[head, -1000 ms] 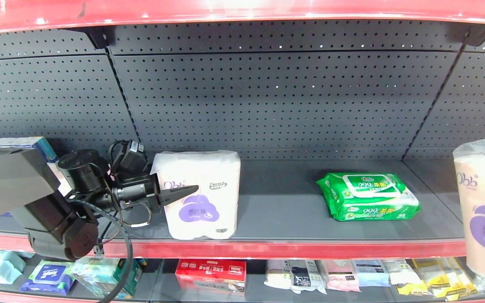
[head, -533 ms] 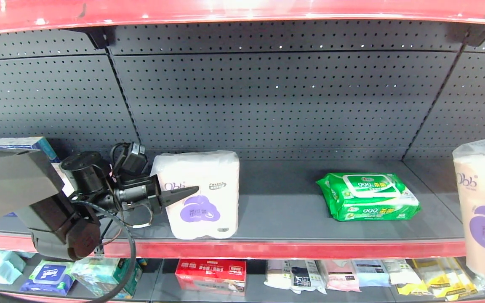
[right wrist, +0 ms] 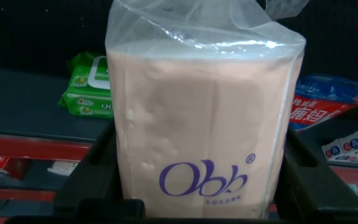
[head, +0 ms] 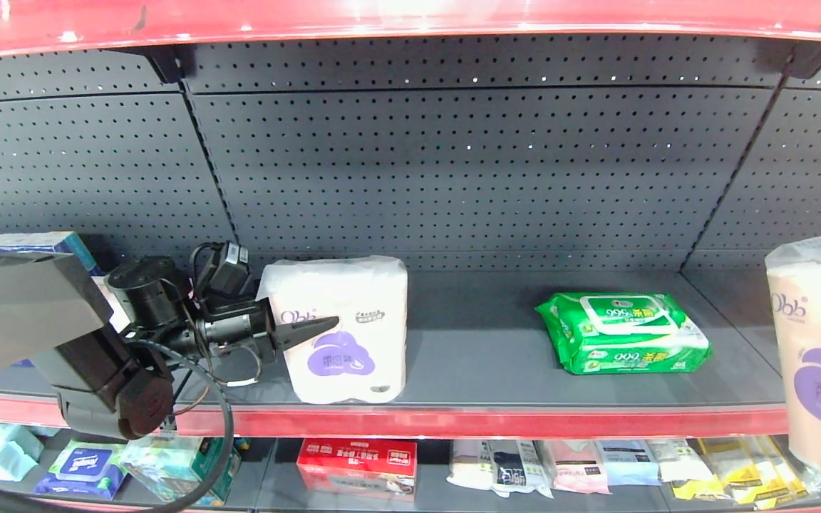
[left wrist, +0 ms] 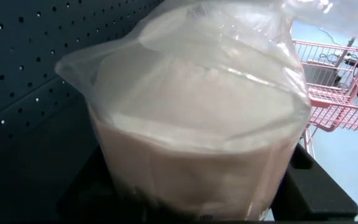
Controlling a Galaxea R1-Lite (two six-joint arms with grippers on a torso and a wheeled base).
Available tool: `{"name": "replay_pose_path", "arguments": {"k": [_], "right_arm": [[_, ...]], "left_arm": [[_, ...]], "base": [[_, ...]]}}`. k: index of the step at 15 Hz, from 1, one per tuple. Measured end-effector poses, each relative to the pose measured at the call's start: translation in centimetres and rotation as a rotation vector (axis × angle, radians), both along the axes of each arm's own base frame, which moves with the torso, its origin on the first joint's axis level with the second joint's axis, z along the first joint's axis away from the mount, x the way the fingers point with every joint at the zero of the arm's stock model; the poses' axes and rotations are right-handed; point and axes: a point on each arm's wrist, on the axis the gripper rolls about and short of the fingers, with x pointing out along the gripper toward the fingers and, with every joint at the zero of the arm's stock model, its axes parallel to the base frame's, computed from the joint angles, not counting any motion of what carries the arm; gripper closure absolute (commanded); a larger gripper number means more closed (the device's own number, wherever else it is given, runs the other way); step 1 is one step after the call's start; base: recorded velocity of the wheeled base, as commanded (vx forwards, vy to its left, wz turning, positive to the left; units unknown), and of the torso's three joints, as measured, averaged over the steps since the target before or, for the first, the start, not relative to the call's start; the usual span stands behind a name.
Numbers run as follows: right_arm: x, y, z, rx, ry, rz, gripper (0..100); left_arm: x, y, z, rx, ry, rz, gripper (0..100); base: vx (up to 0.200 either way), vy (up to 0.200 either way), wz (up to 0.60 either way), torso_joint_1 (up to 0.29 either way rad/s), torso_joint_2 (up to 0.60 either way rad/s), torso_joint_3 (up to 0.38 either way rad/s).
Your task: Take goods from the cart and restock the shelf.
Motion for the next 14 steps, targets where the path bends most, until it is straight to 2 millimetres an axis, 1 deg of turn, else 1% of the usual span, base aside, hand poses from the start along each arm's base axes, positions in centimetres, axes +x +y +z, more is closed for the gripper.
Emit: {"name": "replay_pose_path", "arguments": {"k": [9, 10, 14], "right_arm": [[-0.09, 0.01, -0.16, 0.0, 0.003, 0.0, 100], [-0.09, 0.01, -0.16, 0.0, 0.003, 0.0, 100], [-0.14, 0.01, -0.25, 0.0, 0.004, 0.0, 100]], "left_arm": [[-0.12, -0.08, -0.22, 0.006, -0.005, -0.003, 100], [-0.15, -0.08, -0.26, 0.007, -0.004, -0.003, 0], [-0.22, -0.11, -0.37, 0.006, 0.008, -0.004, 0]], "base": [[0.0, 0.0, 0.0, 0.0, 0.0, 0.0], [0.0, 0.0, 0.0, 0.0, 0.0, 0.0], [0.0, 0.0, 0.0, 0.0, 0.0, 0.0]]}}
